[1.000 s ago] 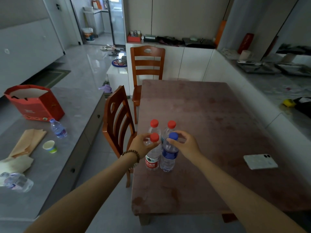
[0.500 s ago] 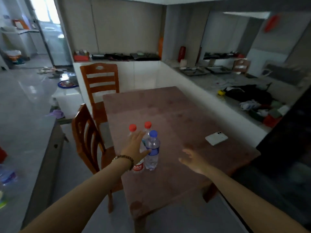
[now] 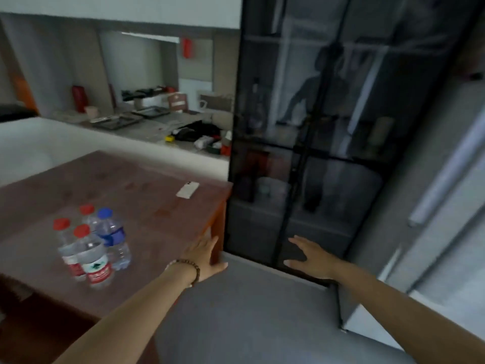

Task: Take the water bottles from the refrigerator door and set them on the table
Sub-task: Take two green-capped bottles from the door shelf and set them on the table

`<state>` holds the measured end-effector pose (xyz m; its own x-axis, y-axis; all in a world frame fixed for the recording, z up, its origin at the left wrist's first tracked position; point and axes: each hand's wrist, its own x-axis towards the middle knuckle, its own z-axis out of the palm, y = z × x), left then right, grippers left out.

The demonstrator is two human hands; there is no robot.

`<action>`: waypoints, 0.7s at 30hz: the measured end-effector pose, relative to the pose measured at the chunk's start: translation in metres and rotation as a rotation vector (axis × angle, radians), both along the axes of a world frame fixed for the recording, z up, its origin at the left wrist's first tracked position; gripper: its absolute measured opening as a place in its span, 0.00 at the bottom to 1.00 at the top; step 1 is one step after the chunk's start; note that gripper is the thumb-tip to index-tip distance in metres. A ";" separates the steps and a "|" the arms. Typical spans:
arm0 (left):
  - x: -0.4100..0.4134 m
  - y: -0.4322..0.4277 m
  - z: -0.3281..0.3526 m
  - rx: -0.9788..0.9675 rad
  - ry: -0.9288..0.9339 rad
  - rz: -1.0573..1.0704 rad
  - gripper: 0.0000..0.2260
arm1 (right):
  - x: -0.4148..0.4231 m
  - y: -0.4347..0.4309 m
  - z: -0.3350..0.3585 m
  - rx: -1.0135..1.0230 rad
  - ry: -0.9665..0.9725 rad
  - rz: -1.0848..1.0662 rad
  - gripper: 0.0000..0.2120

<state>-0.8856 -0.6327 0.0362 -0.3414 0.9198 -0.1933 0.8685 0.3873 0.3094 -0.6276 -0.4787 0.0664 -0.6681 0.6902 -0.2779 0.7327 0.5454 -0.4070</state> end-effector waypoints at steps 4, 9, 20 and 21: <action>0.110 0.032 0.024 -0.048 -0.007 -0.198 0.37 | 0.110 -0.018 0.030 0.066 0.053 -0.108 0.38; 0.248 0.053 0.052 -0.021 -0.097 -0.281 0.34 | 0.251 -0.043 0.061 0.131 0.109 -0.240 0.32; 0.576 0.080 0.098 -0.013 -0.087 -0.605 0.25 | 0.596 -0.088 0.116 0.228 -0.063 -0.536 0.23; 0.598 0.086 0.105 0.000 -0.068 -0.636 0.25 | 0.619 -0.087 0.120 0.230 -0.071 -0.559 0.23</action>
